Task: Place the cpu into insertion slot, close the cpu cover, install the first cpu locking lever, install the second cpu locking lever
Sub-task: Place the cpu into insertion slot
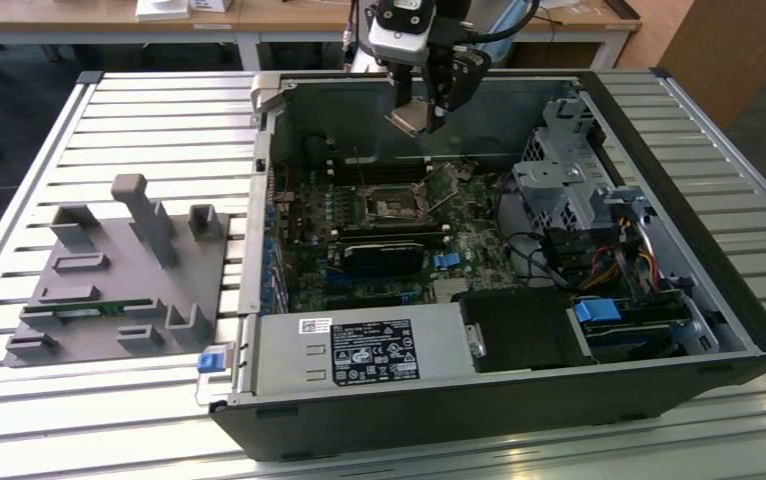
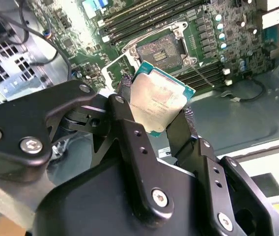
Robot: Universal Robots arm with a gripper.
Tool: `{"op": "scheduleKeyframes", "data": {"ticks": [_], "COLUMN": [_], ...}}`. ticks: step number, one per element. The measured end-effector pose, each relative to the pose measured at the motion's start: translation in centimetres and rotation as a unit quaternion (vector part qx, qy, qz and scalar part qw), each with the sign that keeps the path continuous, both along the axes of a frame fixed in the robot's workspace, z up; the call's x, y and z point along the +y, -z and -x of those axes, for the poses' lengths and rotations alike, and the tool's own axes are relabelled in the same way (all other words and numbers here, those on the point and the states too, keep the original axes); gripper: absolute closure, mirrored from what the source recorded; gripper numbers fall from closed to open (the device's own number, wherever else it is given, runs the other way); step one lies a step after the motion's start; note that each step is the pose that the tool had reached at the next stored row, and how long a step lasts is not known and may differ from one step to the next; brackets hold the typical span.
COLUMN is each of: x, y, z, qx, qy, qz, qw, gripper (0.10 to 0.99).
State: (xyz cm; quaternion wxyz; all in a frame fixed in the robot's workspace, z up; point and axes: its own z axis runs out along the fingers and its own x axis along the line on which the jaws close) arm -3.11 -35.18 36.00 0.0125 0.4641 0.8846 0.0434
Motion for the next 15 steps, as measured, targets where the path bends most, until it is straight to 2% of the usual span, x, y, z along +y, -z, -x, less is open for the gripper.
{"op": "scheduleKeyframes", "data": {"ticks": [7, 15], "x": [0.02, 0.05], "y": [0.03, 0.06], "z": [0.00, 0.00], "qx": [0.0000, 0.0000], "qy": [0.040, 0.080], "qz": [0.0003, 0.0003], "qw": [0.9992, 0.9968], "gripper": [0.549, 0.549]}}
